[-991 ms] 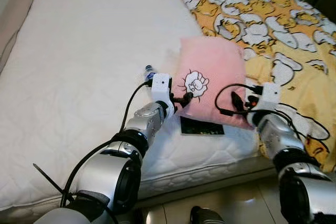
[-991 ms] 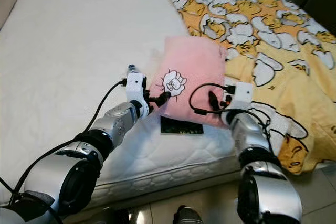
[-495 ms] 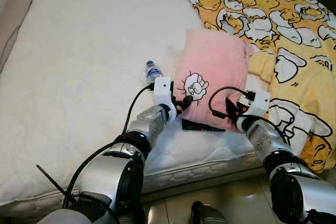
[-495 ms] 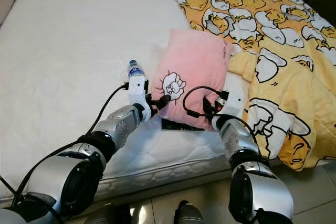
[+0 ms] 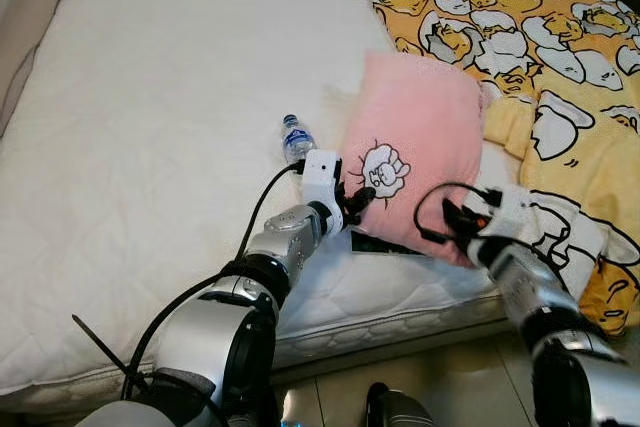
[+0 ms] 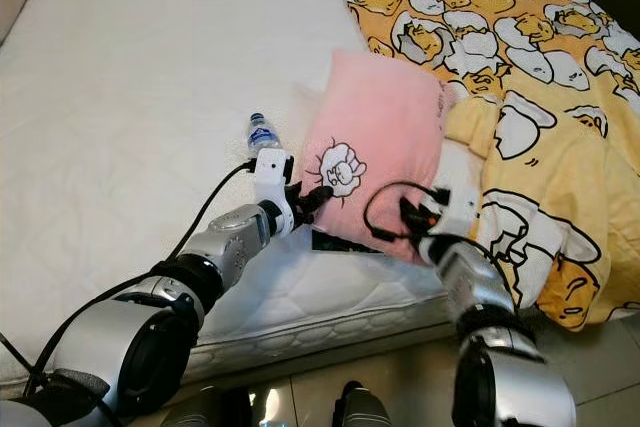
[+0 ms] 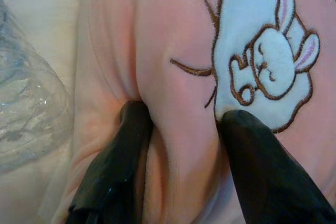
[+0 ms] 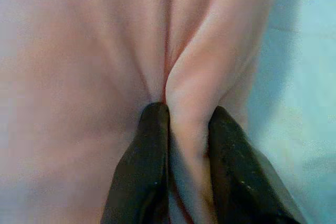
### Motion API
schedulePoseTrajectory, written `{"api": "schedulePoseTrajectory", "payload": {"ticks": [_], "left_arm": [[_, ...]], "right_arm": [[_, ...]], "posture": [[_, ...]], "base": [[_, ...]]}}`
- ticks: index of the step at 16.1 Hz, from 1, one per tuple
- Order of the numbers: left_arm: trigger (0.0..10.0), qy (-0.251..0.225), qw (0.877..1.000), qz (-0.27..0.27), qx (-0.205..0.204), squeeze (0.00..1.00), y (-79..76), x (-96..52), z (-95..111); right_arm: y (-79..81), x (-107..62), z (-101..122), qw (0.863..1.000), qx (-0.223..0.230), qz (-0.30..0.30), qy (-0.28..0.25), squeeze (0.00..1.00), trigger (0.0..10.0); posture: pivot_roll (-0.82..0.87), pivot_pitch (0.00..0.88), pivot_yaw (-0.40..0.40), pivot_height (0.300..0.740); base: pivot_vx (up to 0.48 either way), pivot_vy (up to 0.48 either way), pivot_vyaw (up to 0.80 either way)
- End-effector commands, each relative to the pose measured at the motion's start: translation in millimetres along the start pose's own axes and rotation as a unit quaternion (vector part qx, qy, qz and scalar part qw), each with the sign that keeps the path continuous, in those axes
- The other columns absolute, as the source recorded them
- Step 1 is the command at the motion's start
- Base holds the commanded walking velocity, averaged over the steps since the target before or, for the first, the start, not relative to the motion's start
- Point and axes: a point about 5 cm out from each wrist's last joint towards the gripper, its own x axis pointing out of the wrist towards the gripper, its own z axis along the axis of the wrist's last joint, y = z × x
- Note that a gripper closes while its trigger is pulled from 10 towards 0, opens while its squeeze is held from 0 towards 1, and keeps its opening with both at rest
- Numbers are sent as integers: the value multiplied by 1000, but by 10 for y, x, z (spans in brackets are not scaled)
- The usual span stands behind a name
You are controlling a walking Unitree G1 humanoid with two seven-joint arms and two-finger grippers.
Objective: Clean up the room
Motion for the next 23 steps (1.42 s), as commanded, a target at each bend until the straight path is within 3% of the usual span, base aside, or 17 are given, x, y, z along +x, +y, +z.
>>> {"api": "schedulePoseTrajectory", "payload": {"ticks": [1,4,5,7,10,14,18,21,23], "left_arm": [[0,25,999,-19,-6,0,-115,18,-180],[0,24,999,-28,-4,0,-118,6,-219],[0,15,1000,-26,-7,0,-102,0,-209],[0,10,1000,-26,-9,0,-105,4,-190],[0,1,999,-33,-8,0,-157,23,-166],[0,-61,996,-68,14,0,-235,42,60],[0,-149,983,-104,42,0,-263,11,523],[0,-247,962,-84,79,0,-176,-131,1116],[0,-282,952,-67,100,0,-117,-225,1322]], "right_arm": [[-48,-73,-163,1000,-7,0,28,0,0],[-86,-148,-254,999,-21,-2,32,0,0],[-59,-158,-280,997,-65,-4,34,0,0],[-47,-167,-307,996,-82,-1,42,0,0],[-66,-152,-206,995,-98,-13,33,0,0],[-29,-64,425,993,-95,-19,-61,0,0],[74,-31,929,984,-108,-16,-143,0,0],[194,-65,1512,959,-176,-37,-218,0,0],[258,-87,1705,949,-193,-37,-247,0,0]], "posture": [[-208,169,-15,740],[-215,159,-10,740],[-213,148,-14,740],[-217,149,-16,740],[-213,132,-13,740],[-180,18,-9,740],[-148,0,7,740],[-125,0,7,740],[-110,0,-2,740]], "base": [[0,0,0],[0,0,0],[0,0,0],[0,0,0],[0,0,0],[0,0,0],[0,0,0],[0,0,0],[0,0,0]]}}
